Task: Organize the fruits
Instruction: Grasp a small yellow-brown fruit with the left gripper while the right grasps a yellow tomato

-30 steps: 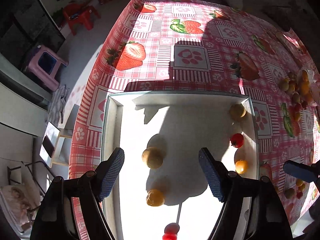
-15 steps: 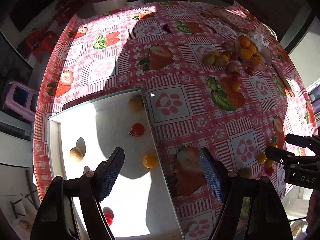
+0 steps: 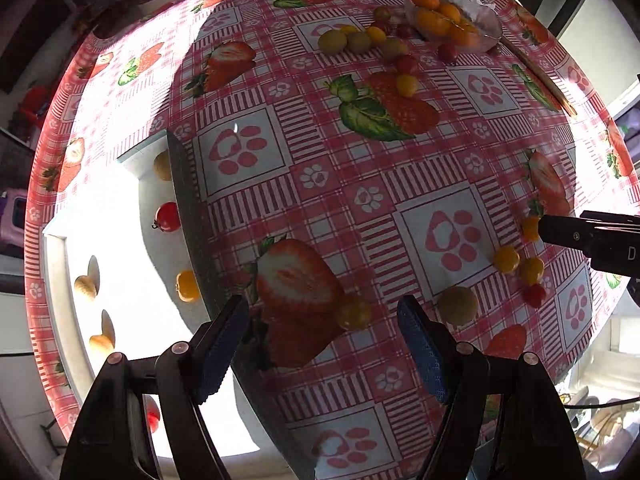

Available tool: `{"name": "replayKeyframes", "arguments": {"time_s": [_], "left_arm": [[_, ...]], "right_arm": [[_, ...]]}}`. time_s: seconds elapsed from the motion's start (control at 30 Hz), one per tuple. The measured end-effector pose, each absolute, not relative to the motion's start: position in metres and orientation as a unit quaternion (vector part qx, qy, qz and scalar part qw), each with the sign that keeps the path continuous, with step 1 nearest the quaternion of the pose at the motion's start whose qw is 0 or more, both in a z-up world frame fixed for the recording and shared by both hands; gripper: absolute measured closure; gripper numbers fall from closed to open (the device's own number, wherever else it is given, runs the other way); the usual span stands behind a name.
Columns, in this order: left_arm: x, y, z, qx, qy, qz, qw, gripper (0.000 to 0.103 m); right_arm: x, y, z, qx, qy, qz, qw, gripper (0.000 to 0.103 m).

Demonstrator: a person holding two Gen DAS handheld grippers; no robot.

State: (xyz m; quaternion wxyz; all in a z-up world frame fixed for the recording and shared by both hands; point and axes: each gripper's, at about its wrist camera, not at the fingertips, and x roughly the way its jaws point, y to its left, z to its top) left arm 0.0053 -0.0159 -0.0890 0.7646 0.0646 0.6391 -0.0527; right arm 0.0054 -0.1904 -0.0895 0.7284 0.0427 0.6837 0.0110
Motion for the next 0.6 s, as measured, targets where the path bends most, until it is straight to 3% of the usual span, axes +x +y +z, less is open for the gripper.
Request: {"name": "replayKeyframes", "arguments": {"time_s": [0.13,0.3,0.53,0.6], "left_arm": [[0.005,-0.018,-0.101,0.065,0.647,-0.052,0.758,0.025],[0.003,-0.028,-0.114,0.072,0.658,-0.055,0.747,0.025],[0.003,-0.031,-0.123,0.064,0.664,-0.049,0.744,0.026],[0.001,-0.031,-0.123,0.053,0.665,-0.056,0.743,0.034]], "right_arm": [[0.007,-0.190,-0.098,0.045,0.685,0.012,0.727,0.024],[0.010,-0.185,-0.114,0.036,0.696,0.018,0.717,0.039],[0.011,-0.173,-0.119,0.016,0.696,0.015,0.718,0.043],[0.011,-0.167,-0.120,0.004,0.697,0.013,0.717,0.055]]}}
